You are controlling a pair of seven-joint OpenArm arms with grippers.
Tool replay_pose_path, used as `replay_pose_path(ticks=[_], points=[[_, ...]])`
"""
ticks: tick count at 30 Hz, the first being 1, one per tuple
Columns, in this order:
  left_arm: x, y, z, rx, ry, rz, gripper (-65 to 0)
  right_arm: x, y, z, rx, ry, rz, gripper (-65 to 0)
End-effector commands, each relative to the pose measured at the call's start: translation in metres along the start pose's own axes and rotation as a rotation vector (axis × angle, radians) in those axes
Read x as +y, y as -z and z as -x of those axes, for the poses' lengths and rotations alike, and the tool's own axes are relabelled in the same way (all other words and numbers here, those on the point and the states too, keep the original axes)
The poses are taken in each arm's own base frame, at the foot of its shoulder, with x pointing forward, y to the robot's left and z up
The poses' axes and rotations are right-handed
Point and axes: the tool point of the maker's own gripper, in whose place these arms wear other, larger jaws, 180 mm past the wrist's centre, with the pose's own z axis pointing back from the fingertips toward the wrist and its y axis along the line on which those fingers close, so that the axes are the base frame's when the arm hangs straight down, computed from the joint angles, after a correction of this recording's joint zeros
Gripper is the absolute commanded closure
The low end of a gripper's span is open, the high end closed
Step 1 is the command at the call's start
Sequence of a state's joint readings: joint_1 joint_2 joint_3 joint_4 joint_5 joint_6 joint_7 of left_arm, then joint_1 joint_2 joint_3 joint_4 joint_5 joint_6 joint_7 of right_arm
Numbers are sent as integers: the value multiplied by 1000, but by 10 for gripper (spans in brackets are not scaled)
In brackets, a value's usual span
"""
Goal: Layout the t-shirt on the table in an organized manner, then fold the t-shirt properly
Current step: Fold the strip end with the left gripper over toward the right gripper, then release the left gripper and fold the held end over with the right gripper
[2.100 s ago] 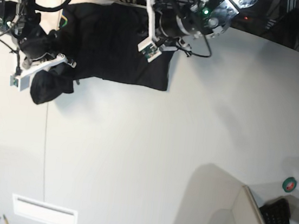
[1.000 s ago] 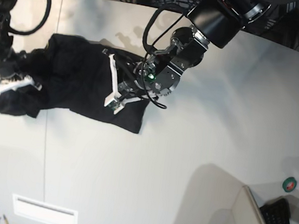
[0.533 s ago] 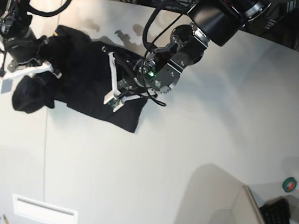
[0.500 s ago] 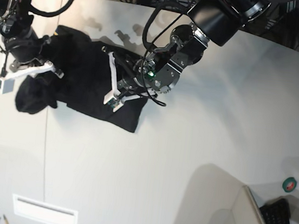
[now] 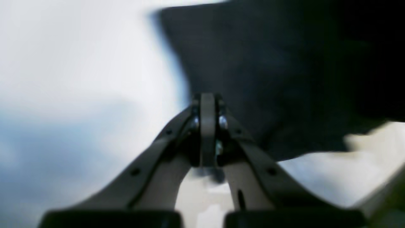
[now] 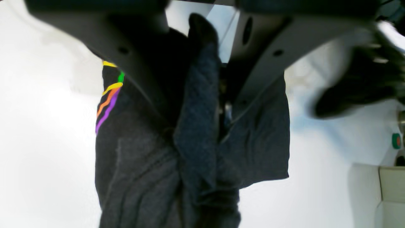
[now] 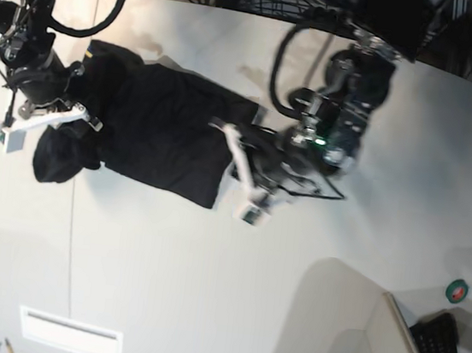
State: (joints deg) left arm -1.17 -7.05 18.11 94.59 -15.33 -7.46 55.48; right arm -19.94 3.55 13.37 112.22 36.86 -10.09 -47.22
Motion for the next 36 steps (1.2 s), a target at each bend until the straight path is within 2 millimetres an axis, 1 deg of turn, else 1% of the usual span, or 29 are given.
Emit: replay_pose_path(ticks=[1, 2, 4, 6, 7, 8, 10, 12, 14, 17, 19, 20, 22, 24, 25, 26, 29, 32, 34, 36], points=[[14, -6, 0, -14, -16, -26, 0, 7, -3, -9, -34, -7, -23, 0], [35, -10, 4, -8, -41, -67, 0, 10, -2, -8, -35, 2, -29, 0], [71, -13, 22, 28, -93, -138, 0, 15, -1, -5, -33, 20, -41, 0], [88, -11, 32, 32, -107, -168, 0, 15, -1, -5, -31, 23, -42, 0], [93, -7, 38, 34, -101, -173, 0, 15, -1, -5, -31, 23, -42, 0], [92, 0, 46, 42, -98, -168, 0, 16, 0, -4, -31, 24, -43, 0], [87, 16, 64, 70, -89, -149, 0, 17, 0, -4, -31, 28, -45, 0], [76, 27, 77, 91, -69, -123, 0, 20, 1, -3, -32, 40, -52, 0], [61, 33, 83, 105, -45, -93, 0, 20, 1, -2, -32, 41, -53, 0], [41, 37, 89, 123, -12, -53, 0, 23, 1, -6, -40, 42, -61, 0], [27, 40, 93, 132, -3, -26, 0, 29, 3, -7, -43, 55, -74, 0], [22, 40, 97, 138, -4, -18, 0, 33, 3, -9, -50, 62, -84, 0], [11, 38, 97, 132, 11, 4, 0, 39, 4, -11, -55, 69, -98, 0], [-6, 36, 99, 127, 29, 37, 0, 42, 5, -11, -55, 71, -105, 0], [-11, 34, 99, 122, 35, 47, 0, 49, 6, -8, -45, 67, -119, 0], [-14, 34, 97, 116, 40, 53, 0, 52, 7, -6, -42, 65, -128, 0], [-18, 32, 103, 124, 34, 60, 0, 62, 8, -2, -31, 60, -149, 0], [-21, 32, 105, 126, 28, 65, 0, 76, 10, 2, -16, 49, -179, 0], [-22, 32, 106, 127, 25, 68, 0, 84, 13, 9, 7, 72, -178, 0], [-25, 32, 104, 122, 24, 72, 0, 96, 15, 8, 15, 85, -186, 0]])
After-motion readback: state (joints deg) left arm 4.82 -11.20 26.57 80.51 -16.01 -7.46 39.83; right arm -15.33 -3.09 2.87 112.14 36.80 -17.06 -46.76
